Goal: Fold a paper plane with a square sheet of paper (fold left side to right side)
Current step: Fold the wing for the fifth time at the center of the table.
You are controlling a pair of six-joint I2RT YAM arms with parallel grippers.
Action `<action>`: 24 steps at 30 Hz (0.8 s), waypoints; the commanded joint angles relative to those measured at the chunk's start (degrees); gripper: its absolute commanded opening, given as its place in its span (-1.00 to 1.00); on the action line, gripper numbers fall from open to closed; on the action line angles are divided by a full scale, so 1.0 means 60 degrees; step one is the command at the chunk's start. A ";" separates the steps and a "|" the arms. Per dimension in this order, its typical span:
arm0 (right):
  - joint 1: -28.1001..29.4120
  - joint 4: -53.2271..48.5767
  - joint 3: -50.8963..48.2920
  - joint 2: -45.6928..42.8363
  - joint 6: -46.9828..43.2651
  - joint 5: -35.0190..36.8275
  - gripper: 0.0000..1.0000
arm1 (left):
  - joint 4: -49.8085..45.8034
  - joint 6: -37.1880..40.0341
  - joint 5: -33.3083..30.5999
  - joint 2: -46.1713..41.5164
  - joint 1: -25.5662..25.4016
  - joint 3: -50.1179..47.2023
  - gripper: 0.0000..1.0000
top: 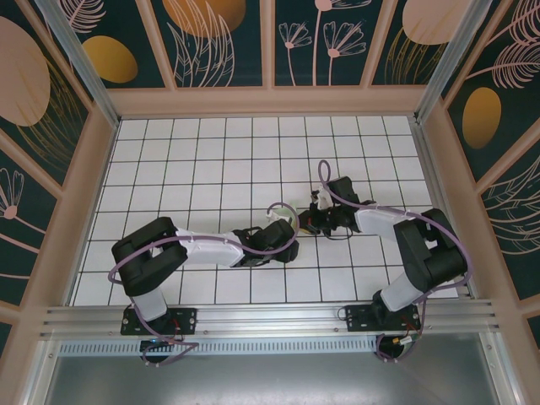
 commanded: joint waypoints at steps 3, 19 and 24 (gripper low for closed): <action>0.0028 -0.0305 0.0280 0.0064 0.0115 0.0165 -0.93 | -0.0366 -0.0116 -0.0109 0.0332 -0.0039 0.0166 0.05; -0.0442 -0.0266 0.0706 0.0326 0.0520 -0.0388 -0.95 | -0.0762 0.0188 -0.0120 0.0667 -0.0235 0.0516 0.16; -0.0452 -0.0199 0.0706 0.0335 0.0609 -0.0379 -0.95 | -0.0952 0.0194 -0.0211 0.0870 -0.0309 0.0712 0.07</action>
